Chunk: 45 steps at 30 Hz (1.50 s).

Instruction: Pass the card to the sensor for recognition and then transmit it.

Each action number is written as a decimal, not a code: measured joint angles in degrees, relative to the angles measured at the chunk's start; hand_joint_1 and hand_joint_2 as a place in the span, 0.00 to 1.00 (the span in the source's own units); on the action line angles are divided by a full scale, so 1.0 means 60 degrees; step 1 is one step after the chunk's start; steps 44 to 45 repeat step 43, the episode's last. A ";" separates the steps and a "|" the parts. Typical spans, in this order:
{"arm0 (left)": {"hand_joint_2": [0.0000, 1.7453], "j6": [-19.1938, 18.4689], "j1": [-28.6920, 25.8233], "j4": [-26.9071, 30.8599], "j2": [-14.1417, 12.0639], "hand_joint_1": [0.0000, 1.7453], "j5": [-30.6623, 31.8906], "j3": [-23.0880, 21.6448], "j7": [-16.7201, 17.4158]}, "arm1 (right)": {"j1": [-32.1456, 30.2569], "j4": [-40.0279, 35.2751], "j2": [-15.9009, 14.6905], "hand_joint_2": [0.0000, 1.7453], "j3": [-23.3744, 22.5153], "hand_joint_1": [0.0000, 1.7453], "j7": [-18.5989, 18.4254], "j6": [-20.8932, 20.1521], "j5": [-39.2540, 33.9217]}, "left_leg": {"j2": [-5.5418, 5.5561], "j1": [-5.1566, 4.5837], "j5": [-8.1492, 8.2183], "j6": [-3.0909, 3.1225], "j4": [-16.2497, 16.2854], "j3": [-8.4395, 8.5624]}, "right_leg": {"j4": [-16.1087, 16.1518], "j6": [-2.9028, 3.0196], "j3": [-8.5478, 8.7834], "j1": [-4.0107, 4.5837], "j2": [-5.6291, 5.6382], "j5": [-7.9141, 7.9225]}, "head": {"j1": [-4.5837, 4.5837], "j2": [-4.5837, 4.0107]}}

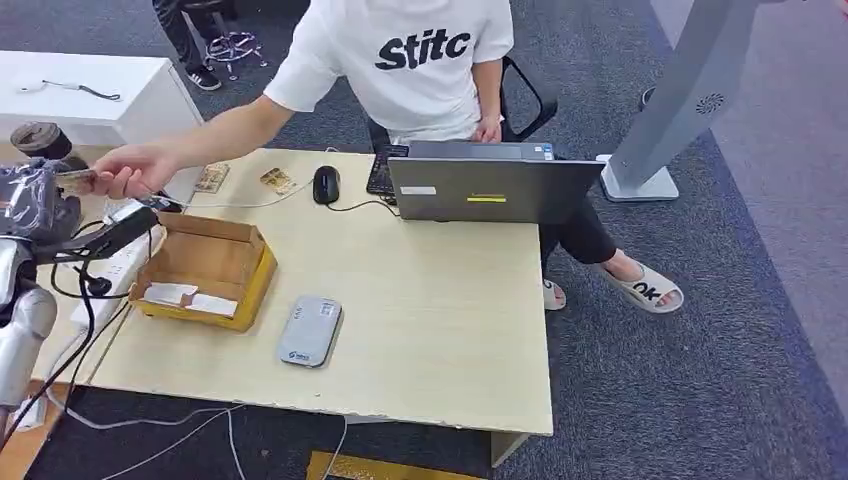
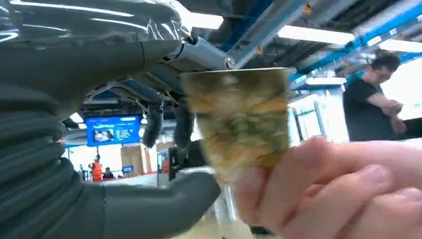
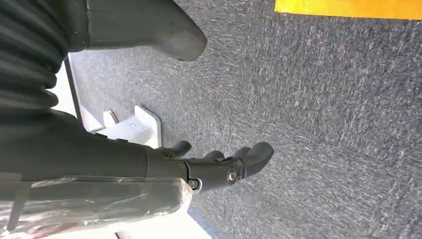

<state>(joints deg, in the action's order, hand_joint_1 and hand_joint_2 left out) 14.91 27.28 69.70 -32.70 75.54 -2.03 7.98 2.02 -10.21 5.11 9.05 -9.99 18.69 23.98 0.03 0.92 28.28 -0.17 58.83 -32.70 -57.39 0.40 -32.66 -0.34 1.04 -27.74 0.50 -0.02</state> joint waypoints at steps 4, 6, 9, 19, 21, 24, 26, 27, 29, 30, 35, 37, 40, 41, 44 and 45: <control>1.00 0.0963 -0.0149 -0.0131 0.0145 0.00 -0.0407 0.0422 -0.0072 | 0.0002 0.0000 0.0000 1.00 0.0018 0.00 -0.0073 0.0015 0.0007 | 0.0004 0.0000 0.0000 0.0000 -0.0001 -0.0004 | -0.0001 0.0004 0.0001 0.0000 -0.0003 -0.0002 | 0.0000 0.0000; 1.00 0.1158 -0.0360 -0.0127 0.0189 0.00 -0.0612 0.0630 -0.0153 | -0.0013 0.0000 0.0000 1.00 0.0033 0.00 -0.0102 0.0018 0.0044 | 0.0003 0.0001 0.0000 0.0000 -0.0001 -0.0004 | -0.0001 0.0004 0.0000 0.0000 -0.0002 -0.0003 | 0.0000 0.0000; 1.00 0.1353 -0.0710 -0.0102 0.0237 0.00 -0.1117 0.1037 -0.0353 | -0.0013 0.0000 -0.0003 1.00 0.0069 0.00 -0.0098 0.0026 0.0142 | 0.0001 0.0001 0.0000 0.0000 -0.0001 -0.0003 | -0.0001 0.0005 0.0000 0.0001 -0.0002 -0.0003 | -0.0004 0.0000; 1.00 0.2214 -0.3869 0.2840 0.1360 0.00 -0.5105 0.2977 -0.2868 | -0.0083 0.0004 0.0000 1.00 0.0044 0.00 0.0004 0.0226 -0.0120 | -0.0038 -0.0019 0.0041 0.0005 -0.0002 0.0005 | 0.0006 -0.0002 0.0002 -0.0008 0.0040 -0.0014 | -0.0004 0.0000; 1.00 0.2367 -0.4933 0.3831 0.2056 0.00 -0.5987 0.3440 -0.3608 | -0.0139 0.0004 0.0007 1.00 -0.0019 0.00 0.0011 0.0306 -0.0230 | -0.0053 -0.0022 0.0054 0.0015 -0.0002 0.0009 | 0.0009 -0.0022 0.0002 -0.0009 0.0053 -0.0030 | -0.0004 0.0000; 1.00 0.2363 -0.5422 0.4333 0.2508 0.00 -0.6406 0.3754 -0.4096 | -0.0178 0.0007 0.0011 1.00 -0.0080 0.00 0.0015 0.0343 -0.0240 | -0.0054 -0.0023 0.0064 0.0029 -0.0002 0.0008 | 0.0012 -0.0025 0.0003 -0.0009 0.0052 -0.0033 | 0.0000 0.0000; 1.00 0.1859 -0.6470 0.5418 0.4100 0.00 -0.7214 0.5222 -0.5397 | -0.0241 0.0018 0.0018 1.00 -0.0193 0.00 0.0055 0.0485 -0.0310 | -0.0036 -0.0024 0.0079 0.0033 -0.0002 0.0004 | 0.0019 -0.0030 0.0012 -0.0011 0.0035 -0.0047 | 0.0000 0.0000; 1.00 0.1440 -0.6575 0.5682 0.4706 0.00 -0.7564 0.5759 -0.5841 | -0.0249 0.0022 0.0029 1.00 -0.0233 0.00 0.0084 0.0546 -0.0382 | -0.0032 -0.0024 0.0079 0.0033 -0.0002 0.0002 | 0.0019 -0.0030 0.0014 -0.0011 0.0031 -0.0047 | -0.0004 0.0000; 1.00 0.0660 -0.6694 0.6050 0.5657 0.00 -0.7930 0.6903 -0.6493 | -0.0258 0.0033 0.0044 1.00 -0.0325 0.00 0.0106 0.0619 -0.0397 | -0.0032 -0.0024 0.0080 0.0033 -0.0002 0.0002 | 0.0020 -0.0030 0.0016 -0.0011 0.0030 -0.0047 | -0.0004 0.0000; 1.00 0.0314 -0.6684 0.6164 0.6132 0.00 -0.8024 0.7457 -0.6717 | -0.0267 0.0036 0.0065 1.00 -0.0372 0.00 0.0113 0.0663 -0.0404 | -0.0025 -0.0024 0.0080 0.0034 -0.0002 0.0003 | 0.0021 -0.0030 0.0016 -0.0011 0.0023 -0.0048 | 0.0000 0.0000; 1.00 0.0132 -0.6676 0.6132 0.7603 0.00 -0.8433 0.9295 -0.6525 | -0.0270 0.0047 0.0153 1.00 -0.0510 0.00 0.0204 0.0725 -0.0404 | -0.0014 -0.0019 0.0080 0.0033 -0.0002 0.0005 | 0.0021 -0.0029 0.0019 -0.0012 0.0005 -0.0048 | 0.0000 0.0000; 1.00 0.0737 -0.6685 0.5870 0.7971 0.00 -0.8437 0.9733 -0.6371 | -0.0266 0.0047 0.0182 1.00 -0.0568 0.00 0.0215 0.0761 -0.0404 | -0.0012 -0.0015 0.0080 0.0032 -0.0002 0.0009 | 0.0020 -0.0023 0.0021 -0.0010 -0.0001 -0.0052 | -0.0004 0.0000; 1.00 0.1077 -0.6716 0.5545 0.8284 0.00 -0.8426 1.0054 -0.6364 | -0.0266 0.0047 0.0197 1.00 -0.0609 0.00 0.0215 0.0798 -0.0404 | 0.0014 -0.0013 0.0078 0.0031 -0.0002 0.0011 | 0.0017 -0.0015 0.0029 -0.0008 -0.0026 -0.0057 | 0.0000 0.0000; 1.00 0.1088 -0.6720 0.5482 0.8371 0.00 -0.8415 1.0116 -0.6364 | -0.0263 0.0047 0.0200 1.00 -0.0619 0.00 0.0215 0.0801 -0.0404 | 0.0015 -0.0012 0.0078 0.0031 -0.0002 0.0010 | 0.0016 -0.0012 0.0032 -0.0007 -0.0029 -0.0059 | -0.0004 0.0000; 1.00 0.1106 -0.6721 0.5388 0.8476 0.00 -0.8418 1.0225 -0.6354 | -0.0257 0.0047 0.0200 1.00 -0.0641 0.00 0.0215 0.0801 -0.0404 | 0.0015 -0.0012 0.0078 0.0031 -0.0002 0.0010 | 0.0016 -0.0012 0.0035 -0.0007 -0.0035 -0.0059 | 0.0000 0.0000; 1.00 0.1106 -0.6721 0.5388 0.8476 0.00 -0.8418 1.0225 -0.6354 | -0.0257 0.0047 0.0200 1.00 -0.0641 0.00 0.0215 0.0801 -0.0404 | 0.0015 -0.0012 0.0078 0.0031 -0.0002 0.0010 | 0.0016 -0.0012 0.0035 -0.0007 -0.0035 -0.0059 | 0.0000 0.0000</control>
